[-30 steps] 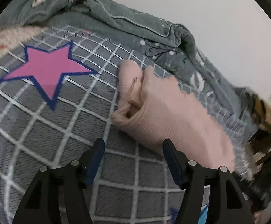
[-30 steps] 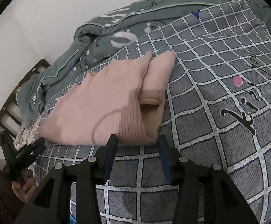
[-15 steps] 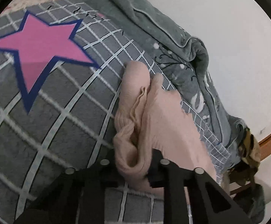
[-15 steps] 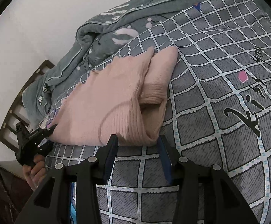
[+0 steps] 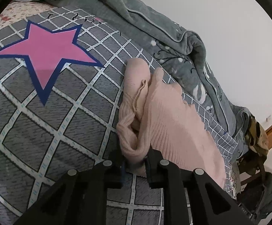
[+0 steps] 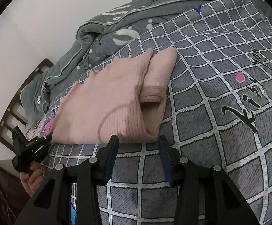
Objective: Fold small clothes
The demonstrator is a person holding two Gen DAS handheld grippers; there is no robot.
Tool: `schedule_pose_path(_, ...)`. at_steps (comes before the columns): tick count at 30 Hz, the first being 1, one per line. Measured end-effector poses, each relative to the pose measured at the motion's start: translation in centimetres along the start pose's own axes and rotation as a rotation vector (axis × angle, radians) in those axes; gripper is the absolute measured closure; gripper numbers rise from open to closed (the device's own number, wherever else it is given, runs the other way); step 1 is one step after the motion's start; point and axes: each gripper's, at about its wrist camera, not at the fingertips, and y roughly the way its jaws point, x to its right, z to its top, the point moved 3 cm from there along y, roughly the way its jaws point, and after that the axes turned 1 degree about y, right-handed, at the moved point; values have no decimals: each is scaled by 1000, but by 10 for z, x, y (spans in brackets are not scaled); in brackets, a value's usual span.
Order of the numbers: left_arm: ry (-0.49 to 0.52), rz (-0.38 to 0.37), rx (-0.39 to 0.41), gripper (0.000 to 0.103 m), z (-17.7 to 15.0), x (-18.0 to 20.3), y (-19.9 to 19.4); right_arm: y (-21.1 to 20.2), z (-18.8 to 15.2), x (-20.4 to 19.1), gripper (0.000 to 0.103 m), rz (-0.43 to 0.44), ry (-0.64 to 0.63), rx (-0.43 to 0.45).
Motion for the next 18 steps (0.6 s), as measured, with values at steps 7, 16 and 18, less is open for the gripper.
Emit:
schedule_pose_path(7,3,-7,0,84,3,0,2,15,8,3,59,-25,31,21)
schedule_pose_path(16,-17,-5,6,81,9,2,11,38,29,7,62,-15,105,31)
schedule_pose_path(18,-17,-5,9,83,9,2,11,43,31,7,75,-19,111,27)
